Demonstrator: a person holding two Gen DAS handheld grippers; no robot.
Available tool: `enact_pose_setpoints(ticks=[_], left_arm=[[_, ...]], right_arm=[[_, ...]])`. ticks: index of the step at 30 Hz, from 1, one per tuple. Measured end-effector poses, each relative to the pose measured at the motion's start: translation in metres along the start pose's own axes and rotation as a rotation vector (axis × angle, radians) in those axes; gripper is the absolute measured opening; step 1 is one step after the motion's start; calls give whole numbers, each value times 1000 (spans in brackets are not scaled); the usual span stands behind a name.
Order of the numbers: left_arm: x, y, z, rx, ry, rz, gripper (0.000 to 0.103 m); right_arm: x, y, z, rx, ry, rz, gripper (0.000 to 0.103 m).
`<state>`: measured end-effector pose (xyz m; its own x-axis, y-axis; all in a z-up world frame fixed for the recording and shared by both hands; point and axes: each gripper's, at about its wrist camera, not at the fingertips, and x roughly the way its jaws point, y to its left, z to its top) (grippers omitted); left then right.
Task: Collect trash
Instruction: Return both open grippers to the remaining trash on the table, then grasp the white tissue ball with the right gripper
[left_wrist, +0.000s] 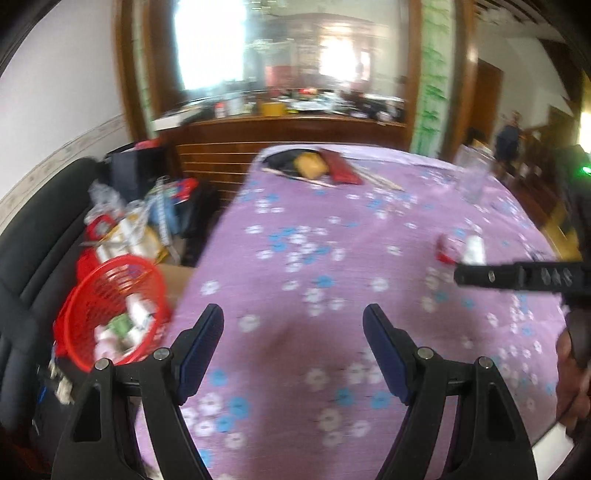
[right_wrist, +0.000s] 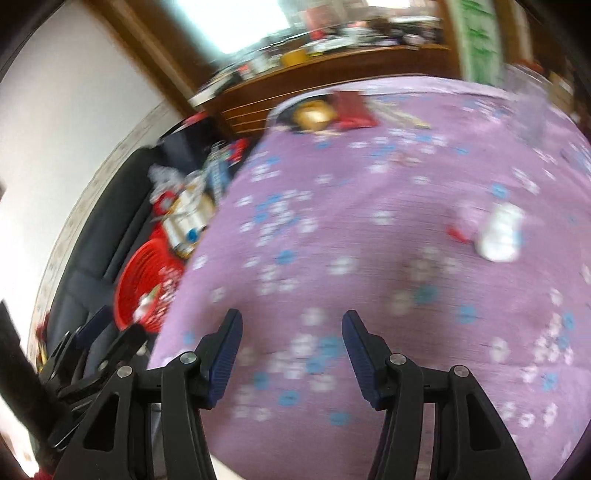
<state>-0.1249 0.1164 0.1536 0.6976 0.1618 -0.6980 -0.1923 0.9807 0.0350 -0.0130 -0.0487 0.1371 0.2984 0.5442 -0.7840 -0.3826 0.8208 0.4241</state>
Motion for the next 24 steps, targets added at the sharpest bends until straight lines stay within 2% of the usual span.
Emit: enact_pose_setpoints(ticks=[5,6,7,11,17,22,23,24], left_arm=[[9,-41,6,83,27,-73,77],[12,-47,8,93,33,-87,77],[14,-51,9,100,39,-95,77],[24,-65,14,118,66,-120,77],[37,-71,16,126,97,-127,77],[45,-76,22,134,101,-141,77],[47,-78,24,137,100,-148,77],[48,-81,26,140,98,-154,77]], right_arm=[[-17,-88,15,159,-44,-101,60],[-21,-125,24,220,-60,-154,60],[-21,-125,24,220,-60,-154,60],[-16,-177,42,314,-49,-172,60],[24,-201,76,324,-10,-165,60],[55,-203,80,324,48,-169,60],[58,-202,78,320,57,-169,53],[62,-201,76,312,68,-176,36]])
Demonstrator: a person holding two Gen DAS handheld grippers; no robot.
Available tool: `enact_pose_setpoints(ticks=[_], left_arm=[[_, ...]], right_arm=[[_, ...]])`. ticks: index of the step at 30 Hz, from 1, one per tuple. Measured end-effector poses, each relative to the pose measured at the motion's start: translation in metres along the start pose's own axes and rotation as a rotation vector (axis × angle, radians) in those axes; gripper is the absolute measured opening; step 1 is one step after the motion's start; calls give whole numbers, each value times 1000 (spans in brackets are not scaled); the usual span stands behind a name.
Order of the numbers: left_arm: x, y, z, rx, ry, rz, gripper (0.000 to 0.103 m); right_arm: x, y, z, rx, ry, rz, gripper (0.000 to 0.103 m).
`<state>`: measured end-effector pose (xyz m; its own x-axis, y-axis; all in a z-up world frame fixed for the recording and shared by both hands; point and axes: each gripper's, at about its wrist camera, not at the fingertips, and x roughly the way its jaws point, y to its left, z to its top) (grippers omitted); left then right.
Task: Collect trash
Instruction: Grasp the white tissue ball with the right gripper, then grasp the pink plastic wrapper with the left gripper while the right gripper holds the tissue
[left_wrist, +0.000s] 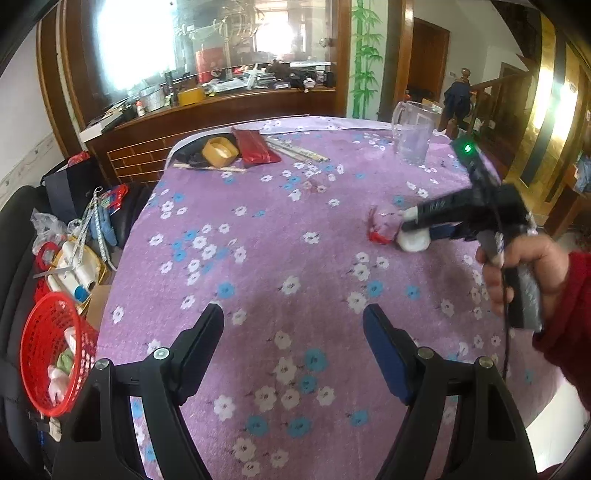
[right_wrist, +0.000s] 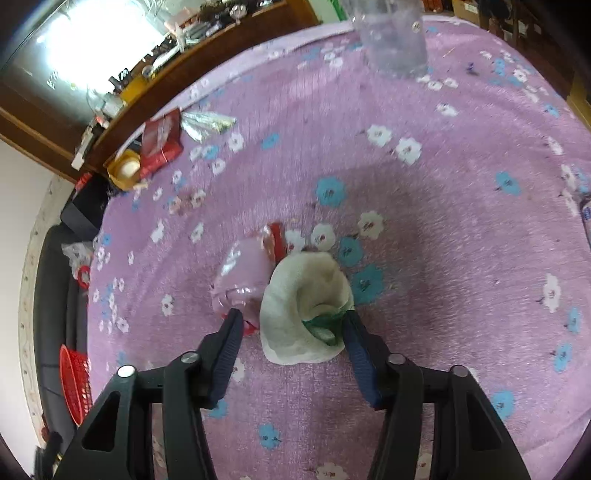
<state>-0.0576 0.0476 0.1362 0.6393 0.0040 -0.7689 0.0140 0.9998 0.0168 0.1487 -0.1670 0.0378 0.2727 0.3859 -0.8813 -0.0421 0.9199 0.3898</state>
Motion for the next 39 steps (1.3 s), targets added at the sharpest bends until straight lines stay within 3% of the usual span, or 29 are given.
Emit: enact_pose_setpoints(ticks=[5,9,14,17,20,27,29,32,39], left_arm=[[16,-19,21,23,-5,-60,77],[45,-43,40,42,20,-113,76],[95,-69,64,-11,88,-203,76],[127,-85,79,-25,130,-224,76],[159,-99,94,-14,158,-192,75],[217,-116,99,-11,264,-154,44],[221,-115,99,-5,250,-150,37],[212,-106,95,-23,223,-170,34],[145,-78,62,-12,100,-161,34]], right_arm=[[-15,-7,-14,-22,-29,22,25],[-47,-19,-34,-33,-70,36,25],[-85,-42,-63,-24,-104,37,25],[-102,-56,-79,-11,-109,40,25],[-116,-65,-95,-10,-113,38,25],[-137,-83,-120,12,-114,40,25],[-142,-85,-125,14,-118,40,25],[-146,-84,-129,11,-121,38,25],[-144,-56,-133,-52,-131,32,25]])
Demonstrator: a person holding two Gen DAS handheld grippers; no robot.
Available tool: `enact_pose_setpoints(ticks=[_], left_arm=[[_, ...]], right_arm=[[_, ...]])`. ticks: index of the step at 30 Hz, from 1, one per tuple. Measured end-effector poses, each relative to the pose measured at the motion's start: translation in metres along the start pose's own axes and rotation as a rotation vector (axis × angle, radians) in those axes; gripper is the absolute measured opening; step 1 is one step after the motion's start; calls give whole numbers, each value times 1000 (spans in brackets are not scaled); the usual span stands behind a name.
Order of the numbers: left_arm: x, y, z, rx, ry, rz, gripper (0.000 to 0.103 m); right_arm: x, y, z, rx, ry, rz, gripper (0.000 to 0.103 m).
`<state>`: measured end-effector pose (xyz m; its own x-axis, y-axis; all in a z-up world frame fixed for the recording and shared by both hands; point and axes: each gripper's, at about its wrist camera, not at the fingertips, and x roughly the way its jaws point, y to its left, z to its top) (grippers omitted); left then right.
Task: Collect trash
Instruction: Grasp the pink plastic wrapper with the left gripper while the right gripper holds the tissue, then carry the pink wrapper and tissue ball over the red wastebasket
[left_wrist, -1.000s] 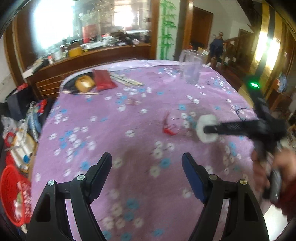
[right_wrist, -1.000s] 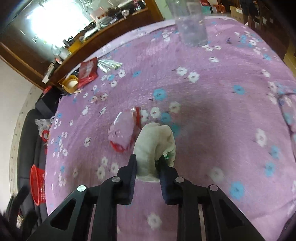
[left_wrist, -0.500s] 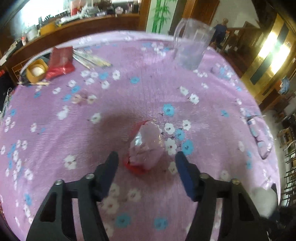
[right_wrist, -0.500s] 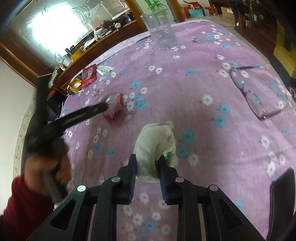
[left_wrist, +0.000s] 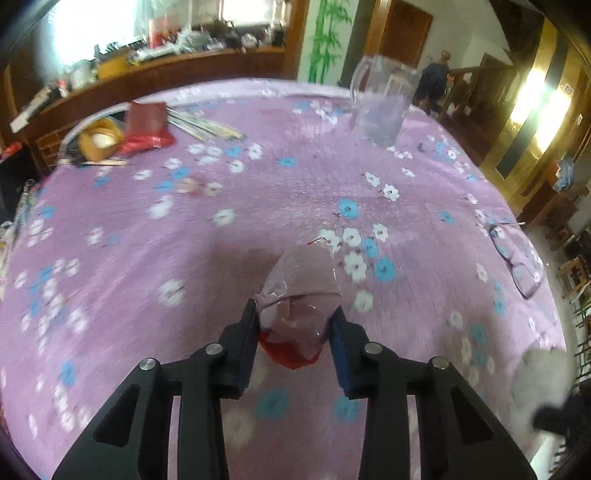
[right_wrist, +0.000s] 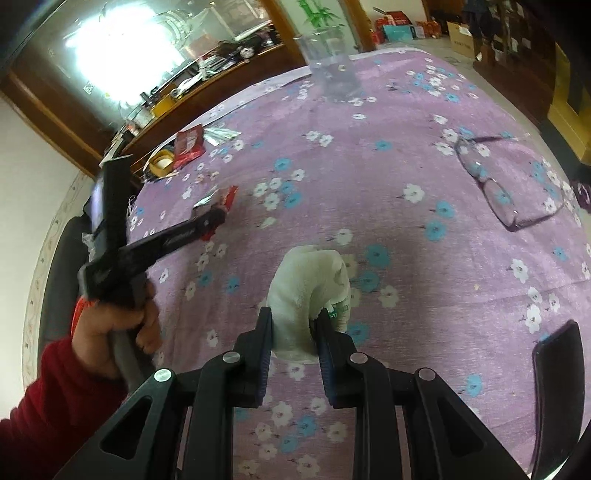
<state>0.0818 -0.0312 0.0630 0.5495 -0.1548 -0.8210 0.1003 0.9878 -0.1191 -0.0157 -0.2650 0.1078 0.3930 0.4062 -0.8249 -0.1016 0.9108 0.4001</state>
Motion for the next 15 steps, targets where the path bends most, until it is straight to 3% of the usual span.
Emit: enact_pose_setpoints(ticks=[7,11,15], left_arm=[[-75,29,-64,-27,-73,79,34],[-102,48,-96,-103,-75,101,34],[-127,58,-116,-107,-103,142,34]], right_arm=[[21,48,-12,-93,26,10,25],[32,79,-22,-148,45,25,25],[42,110,-34,-207,65,41,25]])
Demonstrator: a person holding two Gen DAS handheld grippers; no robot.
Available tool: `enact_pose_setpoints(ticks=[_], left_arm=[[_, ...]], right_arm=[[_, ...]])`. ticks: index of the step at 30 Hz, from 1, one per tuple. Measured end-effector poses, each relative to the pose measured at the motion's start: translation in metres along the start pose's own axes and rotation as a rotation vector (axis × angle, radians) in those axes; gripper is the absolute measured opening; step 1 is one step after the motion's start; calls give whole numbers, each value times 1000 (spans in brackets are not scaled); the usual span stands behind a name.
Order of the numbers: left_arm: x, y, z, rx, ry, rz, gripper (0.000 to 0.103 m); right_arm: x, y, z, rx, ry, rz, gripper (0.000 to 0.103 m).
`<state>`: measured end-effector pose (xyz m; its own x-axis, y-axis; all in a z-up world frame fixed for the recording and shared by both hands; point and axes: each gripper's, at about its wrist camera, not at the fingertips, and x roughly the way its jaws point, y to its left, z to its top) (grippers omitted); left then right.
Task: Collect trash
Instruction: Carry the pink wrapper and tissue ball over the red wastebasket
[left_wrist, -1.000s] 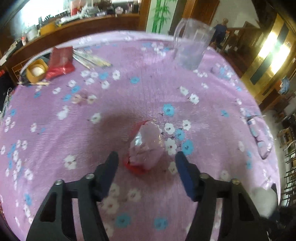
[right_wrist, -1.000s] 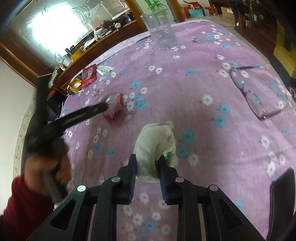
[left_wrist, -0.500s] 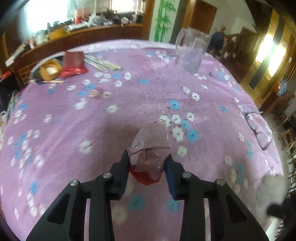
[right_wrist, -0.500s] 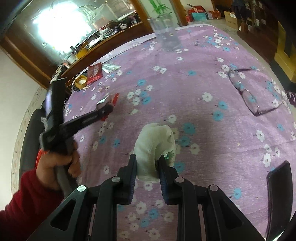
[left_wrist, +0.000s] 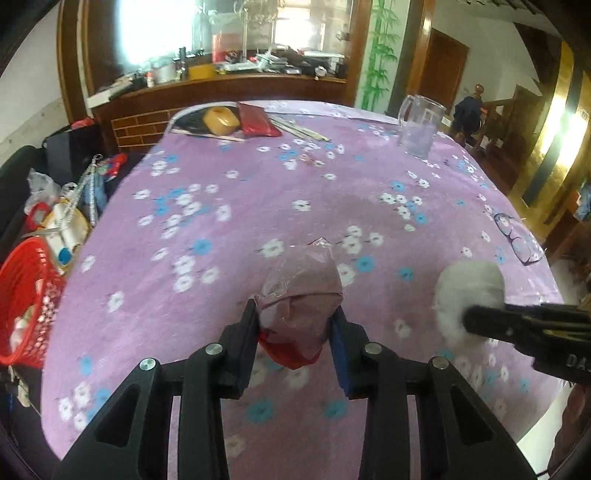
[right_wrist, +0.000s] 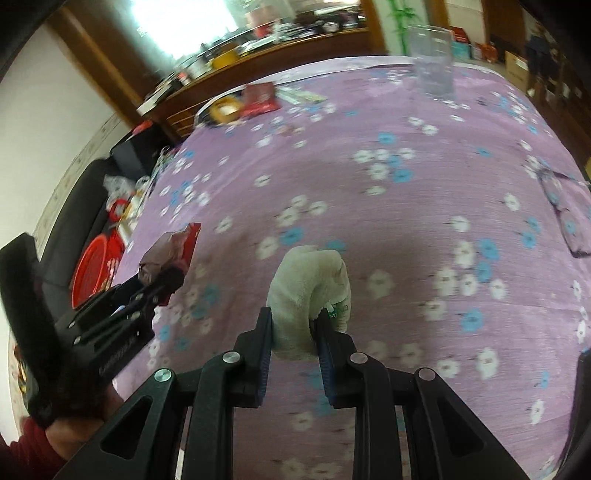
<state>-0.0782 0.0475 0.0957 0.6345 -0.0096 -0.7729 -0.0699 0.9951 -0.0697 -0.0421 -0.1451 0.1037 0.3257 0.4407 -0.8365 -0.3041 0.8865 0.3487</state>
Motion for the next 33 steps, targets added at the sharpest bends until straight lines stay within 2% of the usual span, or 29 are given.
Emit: enact_pose_setpoints(ticks=[19,33], left_arm=[[-44,61,-9,-40,-58,95,35],[-54,89,-14,-74,-68,134,35]], right_arm=[[17,102,1,-162,7,52,25],[29,138,3,-223,23,75,25]])
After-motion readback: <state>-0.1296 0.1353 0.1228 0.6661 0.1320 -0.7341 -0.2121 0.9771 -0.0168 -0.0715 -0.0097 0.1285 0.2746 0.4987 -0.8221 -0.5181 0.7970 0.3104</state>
